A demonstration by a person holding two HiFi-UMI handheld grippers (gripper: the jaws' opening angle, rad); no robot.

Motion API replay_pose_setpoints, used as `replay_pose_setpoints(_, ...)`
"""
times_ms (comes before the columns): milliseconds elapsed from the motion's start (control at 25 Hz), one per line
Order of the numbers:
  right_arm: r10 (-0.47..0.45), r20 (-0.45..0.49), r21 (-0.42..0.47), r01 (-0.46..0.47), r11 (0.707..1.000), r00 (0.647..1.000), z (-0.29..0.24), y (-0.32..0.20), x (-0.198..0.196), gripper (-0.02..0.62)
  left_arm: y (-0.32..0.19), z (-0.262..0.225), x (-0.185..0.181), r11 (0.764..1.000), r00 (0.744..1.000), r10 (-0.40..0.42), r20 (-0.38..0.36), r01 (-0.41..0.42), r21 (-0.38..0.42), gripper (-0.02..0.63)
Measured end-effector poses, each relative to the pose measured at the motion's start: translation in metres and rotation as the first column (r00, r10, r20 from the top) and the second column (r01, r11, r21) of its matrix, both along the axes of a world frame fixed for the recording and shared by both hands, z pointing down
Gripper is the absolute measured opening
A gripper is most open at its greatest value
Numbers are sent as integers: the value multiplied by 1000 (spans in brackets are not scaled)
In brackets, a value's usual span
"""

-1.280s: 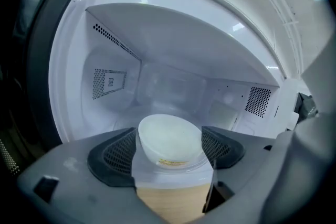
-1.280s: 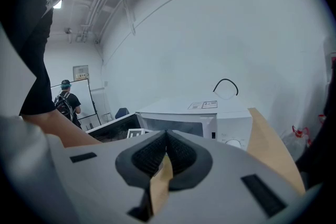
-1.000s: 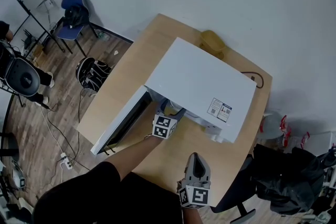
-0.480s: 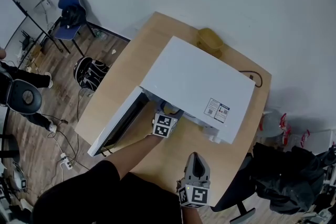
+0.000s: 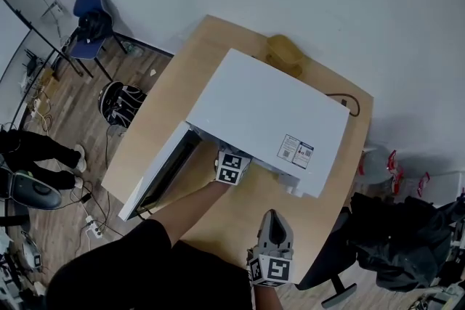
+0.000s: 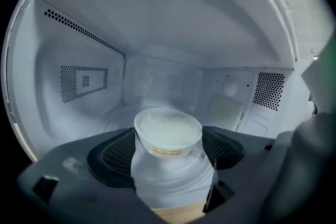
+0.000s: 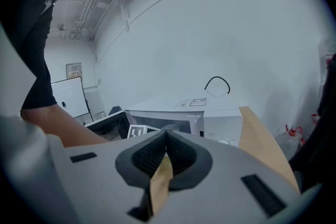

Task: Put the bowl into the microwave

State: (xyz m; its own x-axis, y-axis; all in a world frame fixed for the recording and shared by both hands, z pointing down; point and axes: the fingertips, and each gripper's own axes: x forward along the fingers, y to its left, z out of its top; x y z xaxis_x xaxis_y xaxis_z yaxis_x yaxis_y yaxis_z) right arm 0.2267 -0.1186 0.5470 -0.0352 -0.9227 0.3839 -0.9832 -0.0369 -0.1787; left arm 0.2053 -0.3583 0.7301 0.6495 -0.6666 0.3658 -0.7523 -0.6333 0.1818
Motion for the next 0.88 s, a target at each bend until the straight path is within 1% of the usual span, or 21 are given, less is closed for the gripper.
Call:
replay_pose_setpoints(280,0,-20,21,1,1000,1000,-9,9,-9,60,5,-1,-9,999,999,38,23,-38,6,370)
replay_pose_setpoints(440,19,-31,24,-18,1000,999,-14,22,-18,60,16,-11,-19,999,999,46,1,-46,16,370)
replay_pose_setpoints(560,35,-34,40,-34,999,999,-20,33,-28,60,34,-25,-36,999,999,42,-22,-42,0,370)
replay_pose_setpoints(680,60,-41,53,-58,997,997,-24,45,-35,60,59,-43,-51,998,997,55,-52,-55,2,370)
replay_pose_setpoints(760,75,-50,63,-72,995,996,-28,55,-40,60,79,-56,-63,997,995,76,-67,-75,15,370)
replay_pose_setpoints(880,99,-68,86,-93,992,993,-38,73,-49,60,117,-72,-83,990,989,136,-65,-133,48,370)
